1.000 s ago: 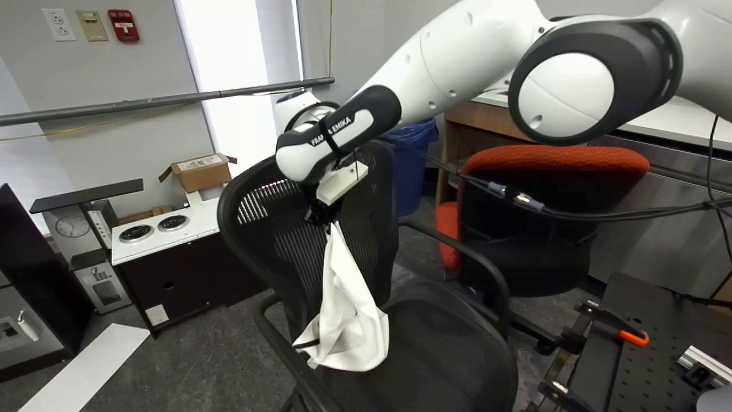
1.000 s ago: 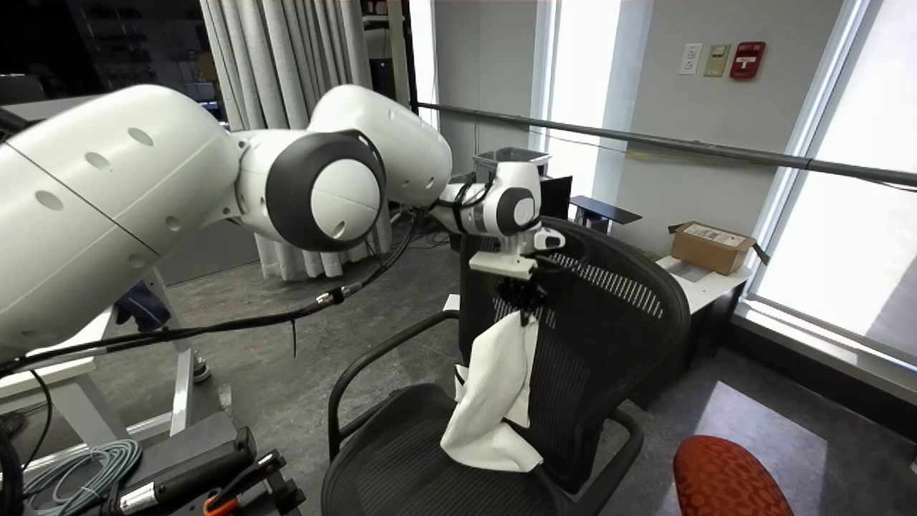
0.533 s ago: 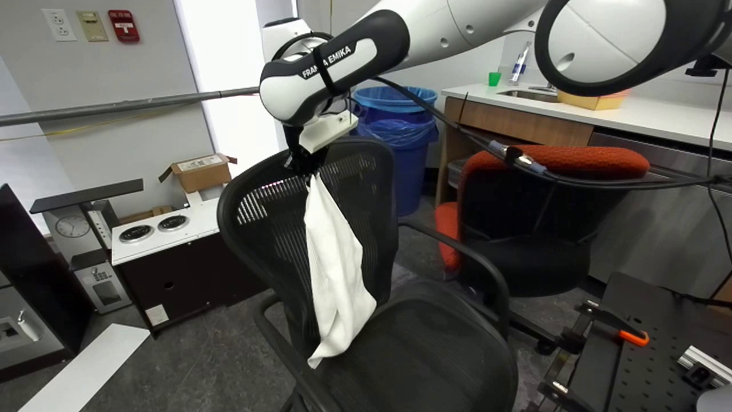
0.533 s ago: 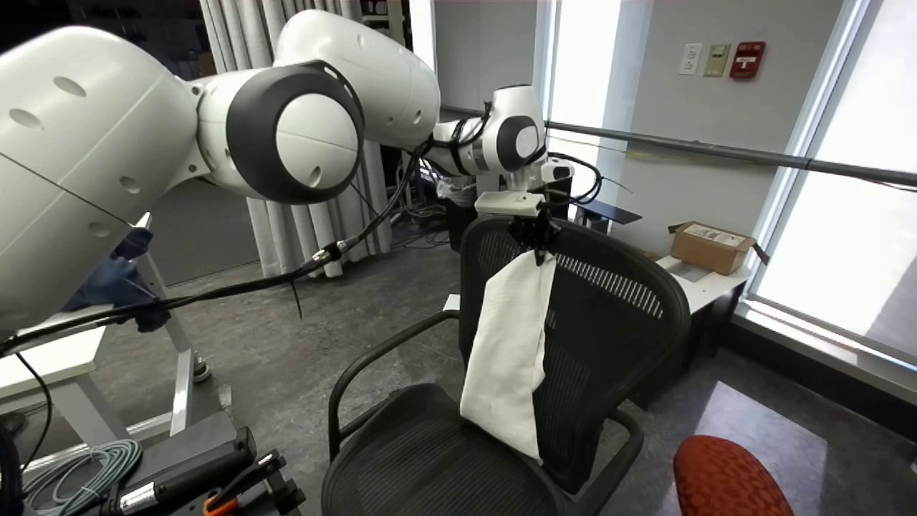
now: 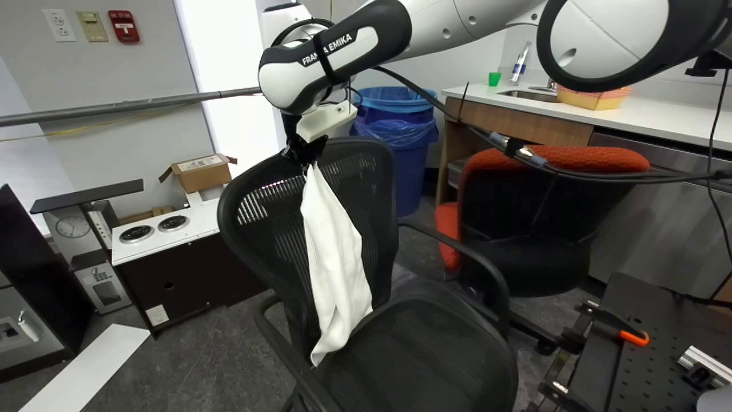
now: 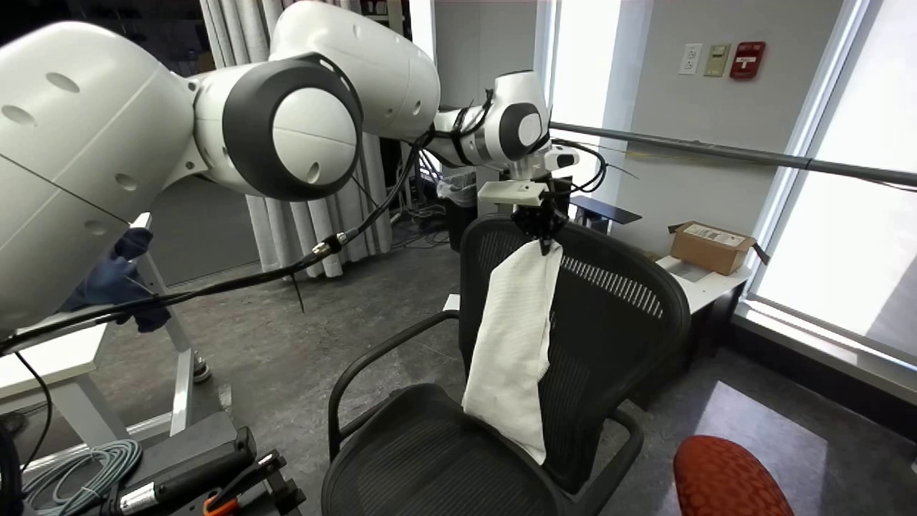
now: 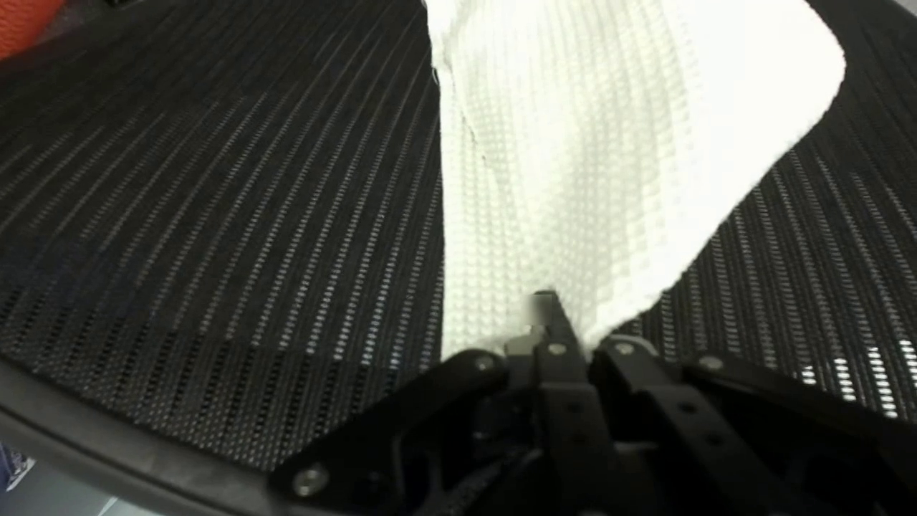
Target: Hang the white towel on the back of the chair
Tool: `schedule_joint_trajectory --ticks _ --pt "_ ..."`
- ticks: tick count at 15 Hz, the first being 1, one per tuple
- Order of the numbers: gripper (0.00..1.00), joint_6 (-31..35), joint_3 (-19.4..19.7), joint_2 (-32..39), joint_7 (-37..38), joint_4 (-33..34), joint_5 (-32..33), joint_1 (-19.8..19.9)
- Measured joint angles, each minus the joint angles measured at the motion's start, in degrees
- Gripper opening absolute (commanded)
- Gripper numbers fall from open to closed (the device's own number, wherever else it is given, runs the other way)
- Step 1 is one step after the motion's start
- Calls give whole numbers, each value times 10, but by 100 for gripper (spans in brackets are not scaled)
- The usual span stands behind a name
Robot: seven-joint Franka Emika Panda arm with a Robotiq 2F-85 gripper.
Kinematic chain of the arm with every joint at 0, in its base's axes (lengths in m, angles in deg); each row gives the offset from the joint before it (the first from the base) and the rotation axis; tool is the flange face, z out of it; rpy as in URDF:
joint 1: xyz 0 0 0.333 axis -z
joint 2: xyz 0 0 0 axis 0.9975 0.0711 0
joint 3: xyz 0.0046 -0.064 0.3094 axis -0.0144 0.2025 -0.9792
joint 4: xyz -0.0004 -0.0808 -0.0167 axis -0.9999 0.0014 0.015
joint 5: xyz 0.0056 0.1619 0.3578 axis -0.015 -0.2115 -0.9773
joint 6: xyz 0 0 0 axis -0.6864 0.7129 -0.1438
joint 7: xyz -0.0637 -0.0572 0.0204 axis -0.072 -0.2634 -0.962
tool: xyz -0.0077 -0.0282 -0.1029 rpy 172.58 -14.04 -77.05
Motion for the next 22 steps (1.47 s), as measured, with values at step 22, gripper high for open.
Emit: schedule_joint_trajectory --ticks 22 --pt "1 69 31 84 30 211 11 -8"
